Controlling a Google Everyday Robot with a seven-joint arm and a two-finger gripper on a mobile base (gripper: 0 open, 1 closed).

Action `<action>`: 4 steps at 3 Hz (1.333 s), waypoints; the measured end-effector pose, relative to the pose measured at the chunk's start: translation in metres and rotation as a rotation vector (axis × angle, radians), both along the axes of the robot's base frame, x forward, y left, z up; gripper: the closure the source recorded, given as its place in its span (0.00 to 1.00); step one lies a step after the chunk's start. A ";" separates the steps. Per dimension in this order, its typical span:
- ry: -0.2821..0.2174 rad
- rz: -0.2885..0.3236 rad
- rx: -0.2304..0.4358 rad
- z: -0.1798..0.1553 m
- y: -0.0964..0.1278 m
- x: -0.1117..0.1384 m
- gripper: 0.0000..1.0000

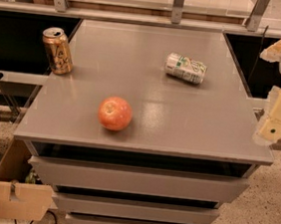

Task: Move 7up can near apple

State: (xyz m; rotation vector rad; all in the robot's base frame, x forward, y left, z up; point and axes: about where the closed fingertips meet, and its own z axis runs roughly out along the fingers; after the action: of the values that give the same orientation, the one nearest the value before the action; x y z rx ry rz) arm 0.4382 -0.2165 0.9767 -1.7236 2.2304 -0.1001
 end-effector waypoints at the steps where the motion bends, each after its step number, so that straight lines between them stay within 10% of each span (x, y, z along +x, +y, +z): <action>1: 0.000 0.000 0.000 0.000 0.000 0.000 0.00; 2: -0.021 -0.045 -0.006 -0.002 -0.002 0.011 0.00; 4: -0.055 -0.114 -0.026 -0.033 0.008 0.120 0.00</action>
Offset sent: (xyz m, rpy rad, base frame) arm 0.0321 -0.0084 -0.0104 -0.0182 -0.0361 -0.1276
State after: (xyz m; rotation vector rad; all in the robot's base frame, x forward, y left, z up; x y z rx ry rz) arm 0.5581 -0.2084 0.9441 -1.5859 2.2957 -0.2005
